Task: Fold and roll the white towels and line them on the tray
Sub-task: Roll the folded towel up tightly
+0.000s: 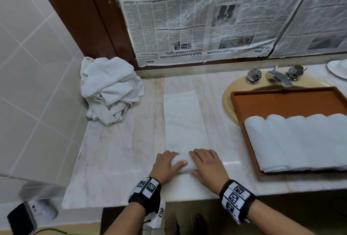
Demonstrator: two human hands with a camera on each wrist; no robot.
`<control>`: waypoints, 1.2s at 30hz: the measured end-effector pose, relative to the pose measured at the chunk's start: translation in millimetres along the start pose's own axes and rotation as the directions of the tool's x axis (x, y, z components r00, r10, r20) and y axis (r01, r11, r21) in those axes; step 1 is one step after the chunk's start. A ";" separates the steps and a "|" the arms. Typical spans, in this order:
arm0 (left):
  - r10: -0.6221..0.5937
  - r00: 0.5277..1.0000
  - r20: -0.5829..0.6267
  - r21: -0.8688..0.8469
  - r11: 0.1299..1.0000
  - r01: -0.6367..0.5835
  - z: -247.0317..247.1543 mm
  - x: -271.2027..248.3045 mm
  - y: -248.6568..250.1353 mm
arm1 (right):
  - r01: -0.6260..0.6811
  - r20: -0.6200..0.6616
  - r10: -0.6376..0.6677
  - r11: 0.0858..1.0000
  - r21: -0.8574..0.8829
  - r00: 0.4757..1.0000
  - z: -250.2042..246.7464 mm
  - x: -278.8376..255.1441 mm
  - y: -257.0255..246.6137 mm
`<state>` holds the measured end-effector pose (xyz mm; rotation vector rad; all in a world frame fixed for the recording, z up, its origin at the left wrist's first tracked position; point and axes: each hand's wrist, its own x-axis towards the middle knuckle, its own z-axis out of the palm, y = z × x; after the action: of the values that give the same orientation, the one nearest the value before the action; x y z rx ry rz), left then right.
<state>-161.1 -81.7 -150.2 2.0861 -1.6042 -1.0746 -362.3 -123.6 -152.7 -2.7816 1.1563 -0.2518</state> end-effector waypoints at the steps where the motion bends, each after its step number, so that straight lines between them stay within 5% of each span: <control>1: 0.020 1.000 -0.013 0.025 1.000 -0.019 2.0 -1.2 -1.2 | 0.000 0.026 0.000 1.000 0.003 1.000 0.5 2.6 2.7; 6: 0.286 0.950 -0.128 0.319 0.919 -0.234 10.9 -13.1 -10.2 | -0.068 0.299 0.032 0.992 0.111 0.954 -14.9 25.9 13.8; 11: 0.234 0.970 -0.059 0.320 0.925 -0.204 4.9 -8.4 -10.8 | -0.261 0.509 0.092 0.926 0.272 0.856 -29.0 40.6 21.0; 13: 0.181 0.983 -0.003 0.273 0.946 -0.174 -1.8 -0.2 -6.6 | -0.277 0.461 0.128 0.921 0.273 0.878 -27.6 36.0 19.4; 15: 0.126 0.991 0.053 0.226 0.965 -0.135 -8.3 7.1 -0.9 | -0.164 0.241 0.126 0.976 0.146 0.962 -22.0 23.9 13.9; 18: 0.059 0.992 0.108 0.127 0.989 -0.073 -15.7 14.8 4.7 | -0.077 0.100 0.075 0.997 0.019 0.992 -9.9 10.3 1.4; 22: 0.027 0.997 0.072 0.194 0.980 -0.041 -6.9 7.0 10.7 | -0.102 0.176 0.103 0.995 -0.016 0.979 -4.9 19.6 3.7; 26: 0.152 0.977 -0.152 0.367 0.926 -0.087 6.4 -10.9 13.6 | -0.085 0.353 0.085 0.996 -0.017 0.932 -17.6 37.9 8.6; 31: 0.156 0.982 -0.108 0.218 0.967 -0.130 10.1 -10.5 1.4 | -0.149 0.478 0.087 0.985 0.092 0.874 -25.2 35.6 15.2; 36: 0.113 0.992 -0.062 0.013 0.994 -0.113 6.5 -0.2 -7.4 | -0.046 0.236 0.056 0.998 -0.049 0.970 -20.0 2.0 12.7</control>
<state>-160.5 -77.8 -159.2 1.9879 -1.6784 -0.9567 -373.7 -134.9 -135.0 -2.7198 1.1834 0.1100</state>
